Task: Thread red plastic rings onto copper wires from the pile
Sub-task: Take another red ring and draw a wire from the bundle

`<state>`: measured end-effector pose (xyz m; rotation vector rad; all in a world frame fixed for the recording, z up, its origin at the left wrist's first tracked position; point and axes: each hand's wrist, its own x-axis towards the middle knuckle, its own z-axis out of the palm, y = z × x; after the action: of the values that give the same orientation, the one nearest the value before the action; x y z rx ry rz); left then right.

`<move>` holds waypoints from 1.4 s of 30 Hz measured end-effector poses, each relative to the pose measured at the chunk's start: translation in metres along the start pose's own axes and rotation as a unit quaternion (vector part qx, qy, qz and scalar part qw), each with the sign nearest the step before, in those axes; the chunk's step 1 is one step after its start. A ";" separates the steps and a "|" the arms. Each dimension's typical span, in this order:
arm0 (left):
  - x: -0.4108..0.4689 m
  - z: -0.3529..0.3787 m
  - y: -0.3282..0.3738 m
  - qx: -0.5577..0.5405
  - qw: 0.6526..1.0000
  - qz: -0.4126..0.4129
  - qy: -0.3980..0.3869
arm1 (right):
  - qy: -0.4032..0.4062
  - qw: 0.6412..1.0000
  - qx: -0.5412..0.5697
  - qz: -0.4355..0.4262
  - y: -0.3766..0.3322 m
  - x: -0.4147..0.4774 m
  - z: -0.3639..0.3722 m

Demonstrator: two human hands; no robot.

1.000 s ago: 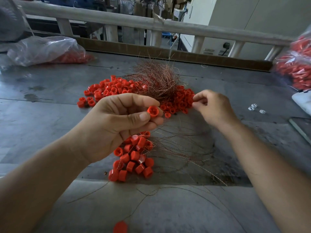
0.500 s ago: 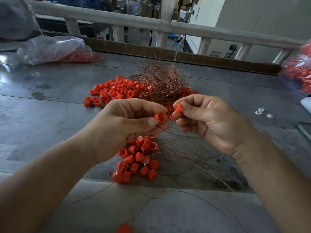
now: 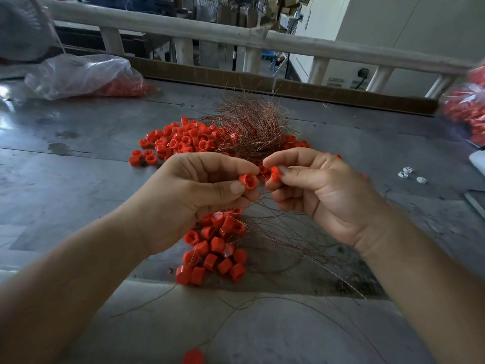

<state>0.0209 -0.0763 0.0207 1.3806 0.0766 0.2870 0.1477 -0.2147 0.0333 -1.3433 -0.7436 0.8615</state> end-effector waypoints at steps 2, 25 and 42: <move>0.001 0.001 0.000 0.000 1.000 -0.002 0.003 | -0.001 1.000 0.002 0.002 0.001 0.000 0.000; 0.001 0.001 -0.002 -0.011 1.000 -0.002 0.015 | 0.008 0.990 -0.084 -0.112 0.006 -0.004 0.006; 0.001 0.004 -0.002 0.039 0.997 0.007 0.064 | 0.054 0.930 -0.263 -0.251 0.014 -0.007 0.017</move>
<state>0.0231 -0.0805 0.0193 1.4389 0.1860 0.3884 0.1286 -0.2117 0.0209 -1.5460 -1.2196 0.1734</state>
